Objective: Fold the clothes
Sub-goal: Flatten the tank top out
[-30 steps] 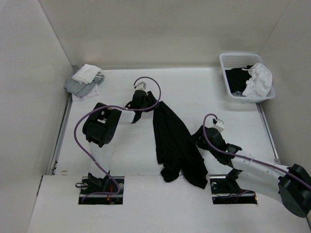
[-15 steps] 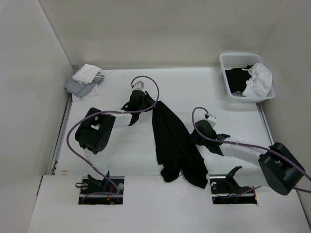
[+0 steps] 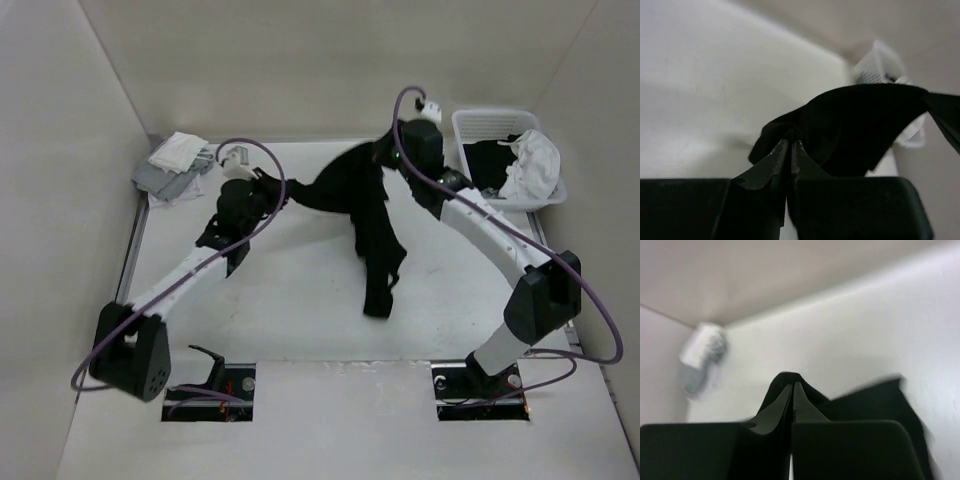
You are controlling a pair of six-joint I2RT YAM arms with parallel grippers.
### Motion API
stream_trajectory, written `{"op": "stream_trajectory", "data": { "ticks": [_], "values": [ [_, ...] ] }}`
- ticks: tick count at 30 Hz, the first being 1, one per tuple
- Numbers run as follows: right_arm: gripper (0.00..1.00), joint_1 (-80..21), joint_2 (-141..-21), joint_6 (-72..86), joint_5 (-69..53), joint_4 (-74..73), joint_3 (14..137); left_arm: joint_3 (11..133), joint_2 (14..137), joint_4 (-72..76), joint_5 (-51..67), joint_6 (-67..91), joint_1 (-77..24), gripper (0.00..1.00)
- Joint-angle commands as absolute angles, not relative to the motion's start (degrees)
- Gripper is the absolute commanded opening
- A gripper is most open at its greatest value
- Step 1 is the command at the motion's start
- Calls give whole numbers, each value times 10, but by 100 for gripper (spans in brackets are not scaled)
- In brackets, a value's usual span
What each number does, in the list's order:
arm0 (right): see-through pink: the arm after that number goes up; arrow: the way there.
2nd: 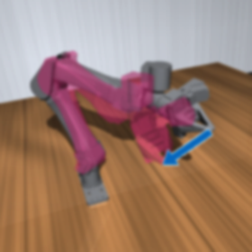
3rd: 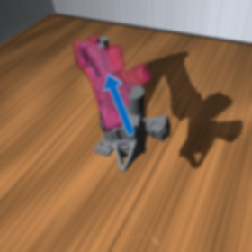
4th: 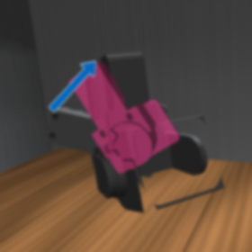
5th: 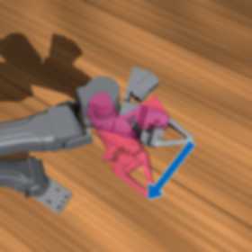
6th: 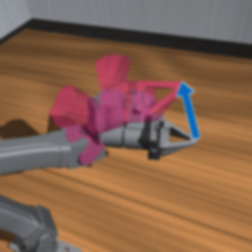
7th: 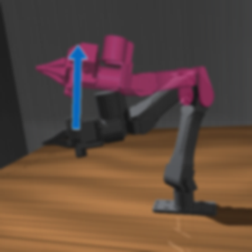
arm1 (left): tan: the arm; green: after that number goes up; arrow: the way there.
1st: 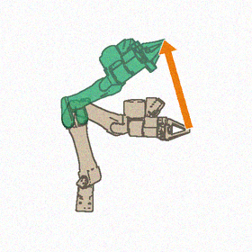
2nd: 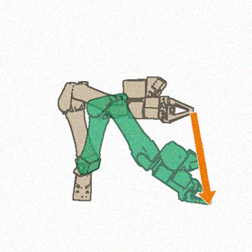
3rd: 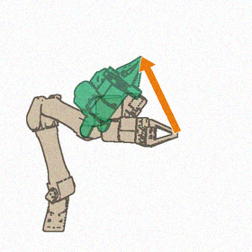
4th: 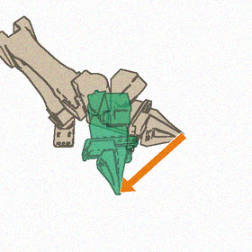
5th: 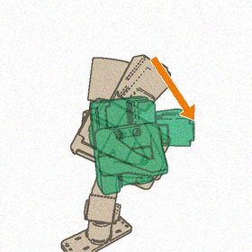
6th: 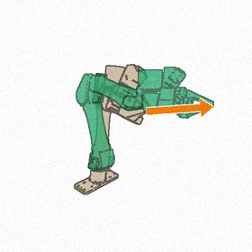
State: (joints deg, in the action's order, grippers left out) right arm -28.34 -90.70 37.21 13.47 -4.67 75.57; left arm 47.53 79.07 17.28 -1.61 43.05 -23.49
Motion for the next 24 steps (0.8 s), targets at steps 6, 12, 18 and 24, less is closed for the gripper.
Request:
{"op": "stream_trajectory", "data": {
  "ticks": [6,12,18,24],
  "values": [
    [4,-304,-897,193,143,-148,1022,433,516,111,-78,475,-229,0],
    [12,-301,-880,174,117,-142,944,298,375,8,-94,502,-248,0],
    [40,-261,-1006,208,117,-71,940,186,346,-7,-111,555,-241,1],
    [40,-345,-969,280,122,17,683,160,391,50,-114,569,-225,1]
  ]
}}
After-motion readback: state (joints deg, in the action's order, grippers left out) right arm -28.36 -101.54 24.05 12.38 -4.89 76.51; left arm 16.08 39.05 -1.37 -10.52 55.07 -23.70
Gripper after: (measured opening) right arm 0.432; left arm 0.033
